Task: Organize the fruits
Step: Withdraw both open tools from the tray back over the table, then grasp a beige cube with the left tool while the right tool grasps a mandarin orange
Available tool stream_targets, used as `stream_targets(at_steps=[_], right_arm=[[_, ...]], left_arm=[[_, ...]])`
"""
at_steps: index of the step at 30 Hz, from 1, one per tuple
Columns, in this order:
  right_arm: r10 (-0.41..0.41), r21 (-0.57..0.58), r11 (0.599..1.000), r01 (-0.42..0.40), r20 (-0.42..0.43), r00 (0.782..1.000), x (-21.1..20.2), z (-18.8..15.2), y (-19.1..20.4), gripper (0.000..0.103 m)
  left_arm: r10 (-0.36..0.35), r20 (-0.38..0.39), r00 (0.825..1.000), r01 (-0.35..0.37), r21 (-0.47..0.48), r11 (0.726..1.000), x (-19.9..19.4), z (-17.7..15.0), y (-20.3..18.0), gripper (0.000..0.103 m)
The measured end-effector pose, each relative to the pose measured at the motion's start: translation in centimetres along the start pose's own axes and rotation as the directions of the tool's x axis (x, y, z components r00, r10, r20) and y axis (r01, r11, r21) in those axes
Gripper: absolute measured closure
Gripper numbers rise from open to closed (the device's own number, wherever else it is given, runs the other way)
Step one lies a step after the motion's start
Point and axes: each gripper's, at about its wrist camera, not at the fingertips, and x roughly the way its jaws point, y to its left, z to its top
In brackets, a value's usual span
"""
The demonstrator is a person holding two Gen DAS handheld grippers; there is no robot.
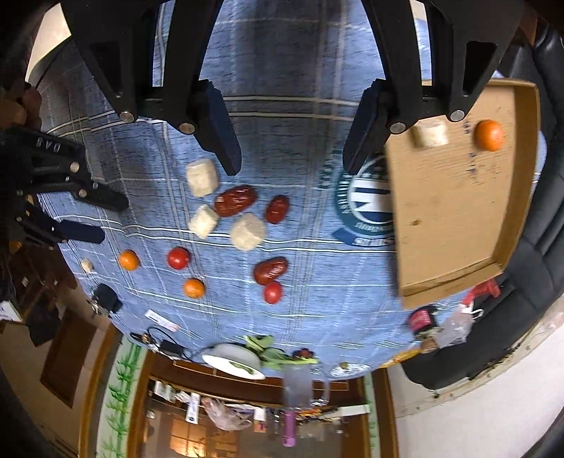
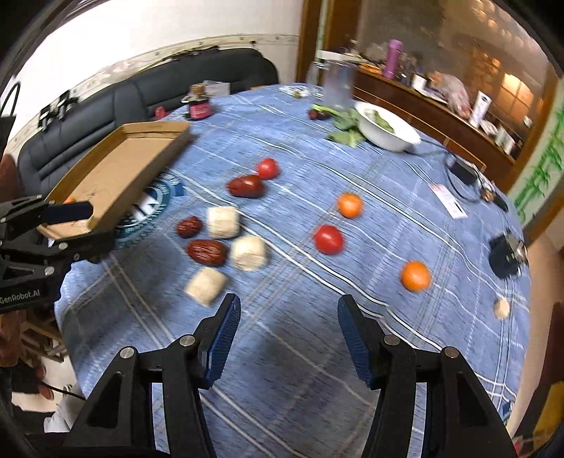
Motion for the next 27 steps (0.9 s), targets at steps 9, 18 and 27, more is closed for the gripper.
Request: stream_targets(at_steps=[9,18,27], right_arm=[[0.002,0.141,0.990,-0.002,0.001,1.000,1.5,-0.4,-6.6,0.044],[-0.001,0.229,0.973,-0.001,0.009,1.000,4.3,0.8,-11.9,0.043],[0.012,0.254,0.967,-0.003,-0.033,0.999,8.3,1.7,-13.2,0.044]], left_arm=[[-0.044,-0.055,0.998,0.046,0.039,0.998,3.8,1.8,-2.6,0.044],[-0.029,-0.072,0.997,0.035,0.075,0.997,8.0,6.1,-2.6,0.045],[-0.036,-0.148,0.988,0.053,0.108,0.993,11.6,6.3,-3.4,0.045]])
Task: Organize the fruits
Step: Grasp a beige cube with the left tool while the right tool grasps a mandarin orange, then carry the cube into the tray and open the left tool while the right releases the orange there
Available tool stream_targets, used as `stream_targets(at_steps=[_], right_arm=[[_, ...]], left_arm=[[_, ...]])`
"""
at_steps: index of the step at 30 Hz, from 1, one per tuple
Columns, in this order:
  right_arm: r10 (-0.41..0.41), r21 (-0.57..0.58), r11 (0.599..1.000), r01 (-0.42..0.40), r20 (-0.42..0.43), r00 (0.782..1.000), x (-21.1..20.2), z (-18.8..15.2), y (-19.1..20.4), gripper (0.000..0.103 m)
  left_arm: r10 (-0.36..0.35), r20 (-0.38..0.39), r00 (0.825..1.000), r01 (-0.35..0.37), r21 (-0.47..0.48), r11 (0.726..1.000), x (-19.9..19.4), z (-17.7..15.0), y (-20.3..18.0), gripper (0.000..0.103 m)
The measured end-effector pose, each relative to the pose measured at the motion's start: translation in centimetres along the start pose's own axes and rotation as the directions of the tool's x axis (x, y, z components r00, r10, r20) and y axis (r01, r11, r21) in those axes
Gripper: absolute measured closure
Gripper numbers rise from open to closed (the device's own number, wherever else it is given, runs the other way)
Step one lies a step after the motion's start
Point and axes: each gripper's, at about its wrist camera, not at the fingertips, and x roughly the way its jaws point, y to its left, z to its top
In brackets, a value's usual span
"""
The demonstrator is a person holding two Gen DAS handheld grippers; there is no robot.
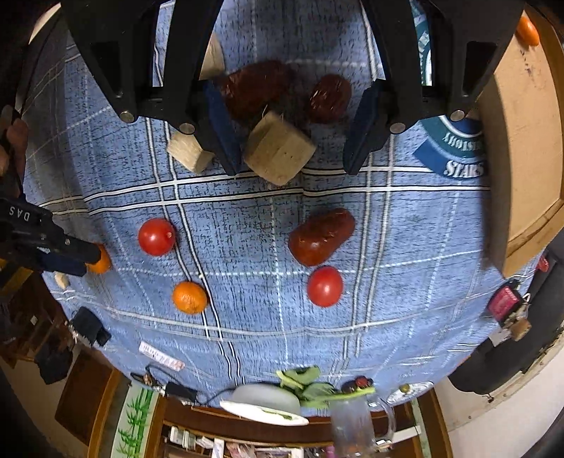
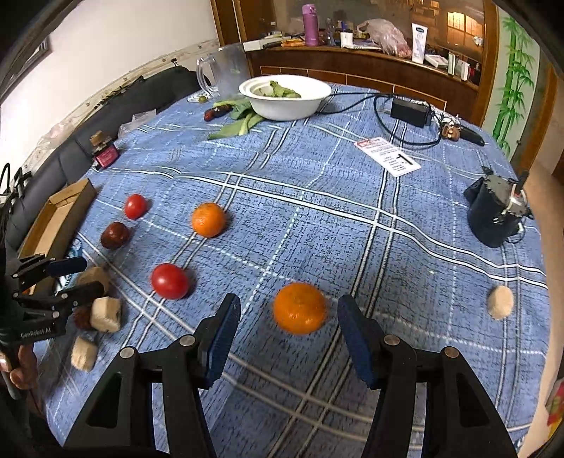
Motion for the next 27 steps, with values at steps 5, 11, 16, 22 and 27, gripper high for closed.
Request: stream_targets(at_steps=[5,11,16,22,27], right_arm=[[-0.015,-0.013,1.000,0.015,-0.016,1.000,1.3,-0.4,0.1,0.059],[-0.013,-0.012,1.000,0.012,-0.007,1.000,0.6,-0.5,0.0,0.069],[0.004,-0.005,1.000,-0.004,0.025,1.000,-1.3,-0.5,0.5,0.069],[0.060,-0.022,0.998,-0.058,0.077,0.995,-4.0,-0.3,2.7,0.069],[0.095,-0.071,0.994,-0.088,0.095,0.991,-5.4,0.0,5.8,0.070]], left_arm=[[-0.010,0.001,1.000,0.010,0.016,1.000,0.7,0.0,-0.1,0.057],[0.001,0.019,1.000,-0.002,0.025,1.000,0.2,0.0,-0.5,0.066],[-0.008,0.064,0.998,0.008,0.002,1.000,-1.8,-0.3,0.2,0.066],[0.010,0.107,0.994,-0.005,-0.049,0.999,-4.2,-0.9,1.5,0.065],[0.077,0.128,0.989,-0.064,-0.103,0.993,-5.7,-2.0,2.8,0.065]])
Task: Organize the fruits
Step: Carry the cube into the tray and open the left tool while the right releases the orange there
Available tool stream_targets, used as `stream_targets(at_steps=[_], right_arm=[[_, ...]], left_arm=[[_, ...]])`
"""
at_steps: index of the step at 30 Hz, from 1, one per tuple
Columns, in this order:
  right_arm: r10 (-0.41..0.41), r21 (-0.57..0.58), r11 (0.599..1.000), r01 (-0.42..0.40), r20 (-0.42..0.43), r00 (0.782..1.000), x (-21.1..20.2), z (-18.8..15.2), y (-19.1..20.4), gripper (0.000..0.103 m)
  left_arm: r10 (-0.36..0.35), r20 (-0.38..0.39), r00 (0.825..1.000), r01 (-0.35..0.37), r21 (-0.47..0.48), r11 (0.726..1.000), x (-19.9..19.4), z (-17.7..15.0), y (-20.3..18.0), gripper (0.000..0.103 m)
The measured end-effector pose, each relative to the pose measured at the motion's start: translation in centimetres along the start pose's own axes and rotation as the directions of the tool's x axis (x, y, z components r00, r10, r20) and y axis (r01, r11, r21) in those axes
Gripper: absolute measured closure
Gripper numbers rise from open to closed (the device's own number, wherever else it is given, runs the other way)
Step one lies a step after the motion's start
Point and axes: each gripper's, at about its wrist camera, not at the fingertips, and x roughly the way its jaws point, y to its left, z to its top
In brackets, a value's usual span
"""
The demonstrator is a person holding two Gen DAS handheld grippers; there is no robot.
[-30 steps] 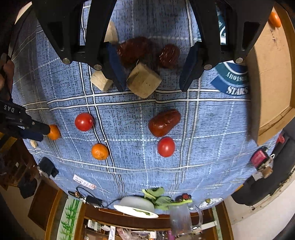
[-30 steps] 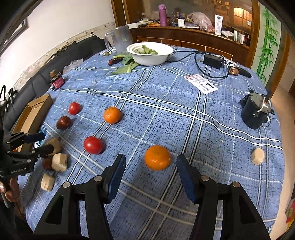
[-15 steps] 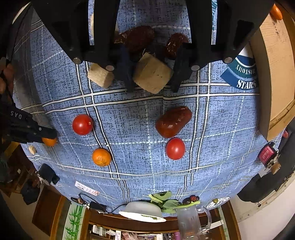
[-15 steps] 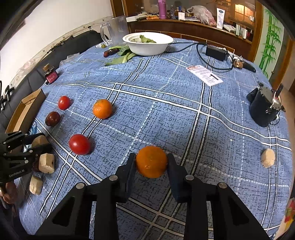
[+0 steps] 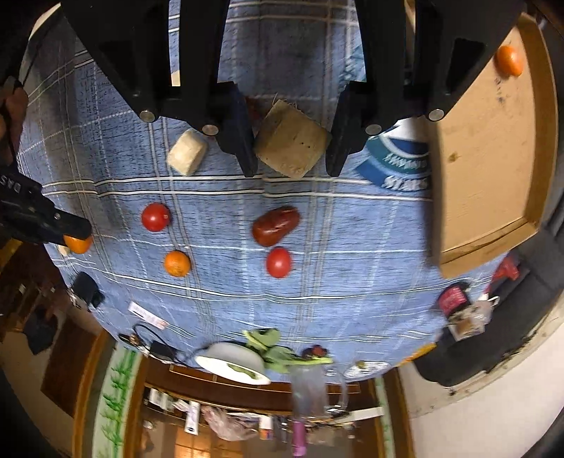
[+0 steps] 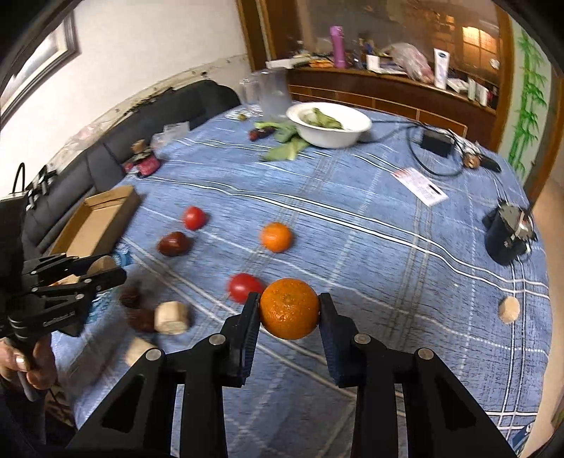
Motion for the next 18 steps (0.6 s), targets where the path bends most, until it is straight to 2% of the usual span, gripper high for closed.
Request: stream_targets(at_steps=[7,18], right_arm=[[0.030,-0.053,0.998,-0.030,-0.003,1.000,-0.2,0.1,3.1,0.070],[0.072,-0.126,0.989,-0.074,-0.017,0.997,0.1,0.4,7.7,0.070]], left_arm=[[0.019,0.014,1.000,-0.018,-0.056,0.998,-1.7,-1.4,2.4,0.065],[0.092,0.043,0.995,-0.087,-0.108,0.990,-3.7,-2.8,6.0,0.065]])
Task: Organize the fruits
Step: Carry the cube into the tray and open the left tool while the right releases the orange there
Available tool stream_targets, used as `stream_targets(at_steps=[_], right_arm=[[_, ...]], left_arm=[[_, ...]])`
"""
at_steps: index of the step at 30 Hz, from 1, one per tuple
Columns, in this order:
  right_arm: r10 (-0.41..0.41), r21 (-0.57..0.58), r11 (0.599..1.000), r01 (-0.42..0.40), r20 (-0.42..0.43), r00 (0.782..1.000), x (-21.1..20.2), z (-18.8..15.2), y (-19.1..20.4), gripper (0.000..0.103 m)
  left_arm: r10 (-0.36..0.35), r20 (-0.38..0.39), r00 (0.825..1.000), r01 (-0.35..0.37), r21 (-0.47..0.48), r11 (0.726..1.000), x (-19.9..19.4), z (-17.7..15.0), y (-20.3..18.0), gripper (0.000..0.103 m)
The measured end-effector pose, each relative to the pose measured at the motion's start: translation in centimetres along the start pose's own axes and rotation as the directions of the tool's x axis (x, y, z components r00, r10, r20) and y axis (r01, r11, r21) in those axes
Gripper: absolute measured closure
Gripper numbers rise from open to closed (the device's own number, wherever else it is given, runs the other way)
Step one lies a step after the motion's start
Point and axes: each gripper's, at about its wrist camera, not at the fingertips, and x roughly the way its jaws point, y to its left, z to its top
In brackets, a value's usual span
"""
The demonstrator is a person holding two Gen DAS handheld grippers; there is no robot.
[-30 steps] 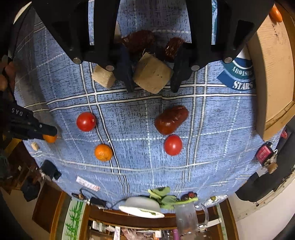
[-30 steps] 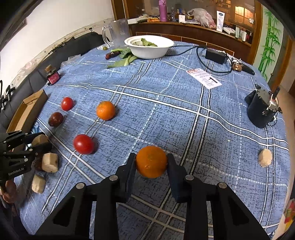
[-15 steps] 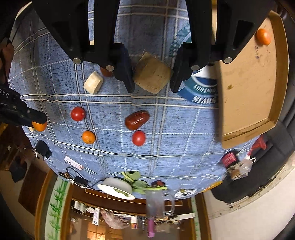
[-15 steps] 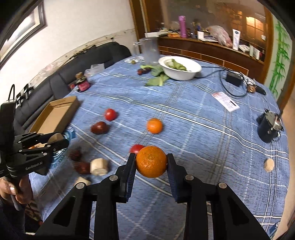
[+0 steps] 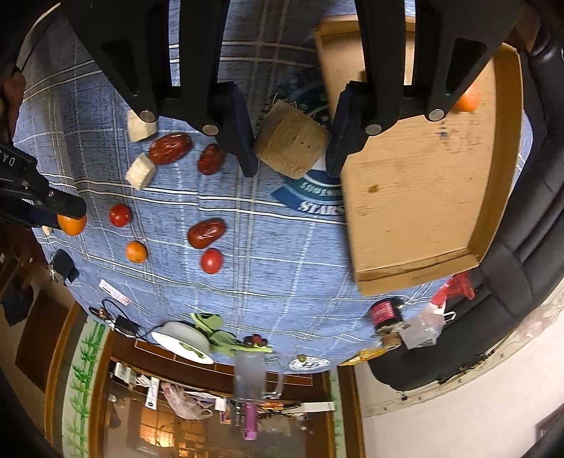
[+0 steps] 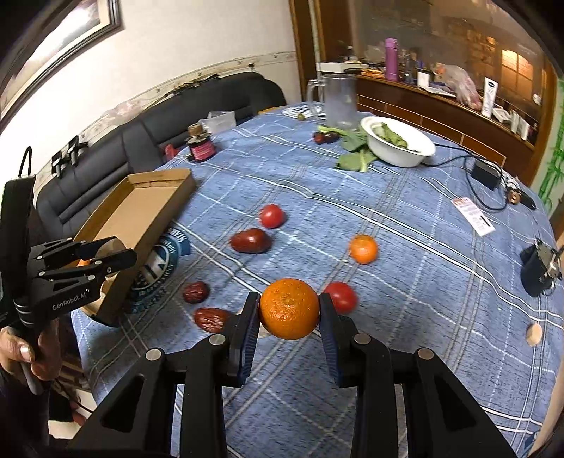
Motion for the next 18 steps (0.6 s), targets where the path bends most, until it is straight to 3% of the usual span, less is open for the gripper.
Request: stream_targets(at_steps=[18], right_arm=[[0.115,-0.137,0.983,-0.119,-0.041,0.993,2.8,1.8,9.0,0.070]], left_arm=[[0.066,0.012,0.998,-0.064,-0.106,0.992,-1.2,-1.4,6.8,0.065]])
